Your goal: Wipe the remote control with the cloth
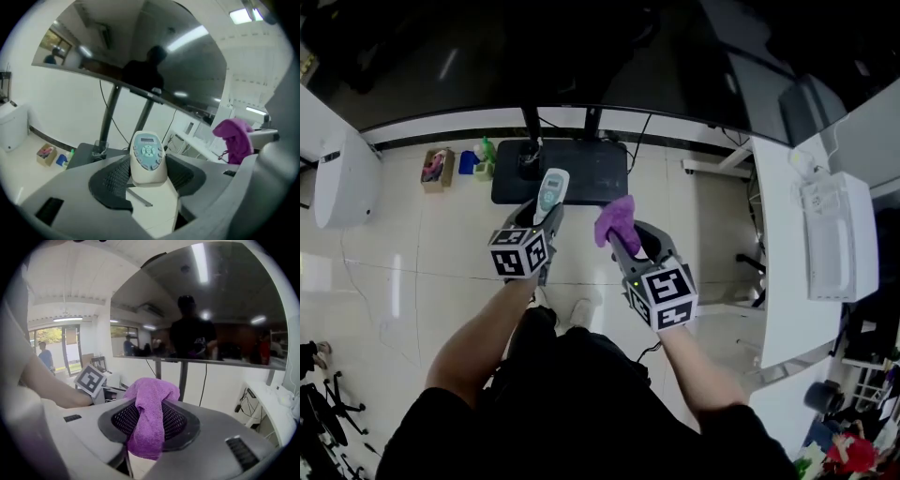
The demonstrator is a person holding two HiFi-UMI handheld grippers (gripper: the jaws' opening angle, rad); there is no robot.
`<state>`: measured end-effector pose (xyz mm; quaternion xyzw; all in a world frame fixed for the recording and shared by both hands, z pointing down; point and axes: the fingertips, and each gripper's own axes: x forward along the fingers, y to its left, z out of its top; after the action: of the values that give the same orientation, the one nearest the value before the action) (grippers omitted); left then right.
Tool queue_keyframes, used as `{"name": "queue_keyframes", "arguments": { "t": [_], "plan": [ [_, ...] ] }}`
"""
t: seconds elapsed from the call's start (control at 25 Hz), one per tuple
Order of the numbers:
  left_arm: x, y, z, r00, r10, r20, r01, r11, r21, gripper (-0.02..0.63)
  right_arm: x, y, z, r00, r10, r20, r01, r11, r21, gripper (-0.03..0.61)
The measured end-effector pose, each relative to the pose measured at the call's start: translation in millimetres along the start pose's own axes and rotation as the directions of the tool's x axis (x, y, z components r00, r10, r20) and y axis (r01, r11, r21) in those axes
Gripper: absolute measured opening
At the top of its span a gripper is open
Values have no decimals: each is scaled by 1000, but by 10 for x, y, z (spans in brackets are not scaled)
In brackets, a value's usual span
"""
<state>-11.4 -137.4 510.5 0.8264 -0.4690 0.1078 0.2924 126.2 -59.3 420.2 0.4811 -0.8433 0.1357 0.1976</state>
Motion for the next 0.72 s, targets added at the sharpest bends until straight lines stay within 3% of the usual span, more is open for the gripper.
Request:
{"name": "queue_keyframes", "arguments": {
  "t": [0.16,0.44,0.72],
  "plan": [
    [746,330,-320,991,73,-110,-69,997,39,227,272,-72,-303,997,-2,-76,5,999,46,141],
    [1945,858,-1025,953,118,-279,-84,988,132,227,870,-374,-810,985,-49,-168,66,993,98,141],
    [2411,1155,-1213,935,151,-322,-119,986,117,227,1417,-633,-1125,973,-69,-222,95,990,107,141]
  ]
}}
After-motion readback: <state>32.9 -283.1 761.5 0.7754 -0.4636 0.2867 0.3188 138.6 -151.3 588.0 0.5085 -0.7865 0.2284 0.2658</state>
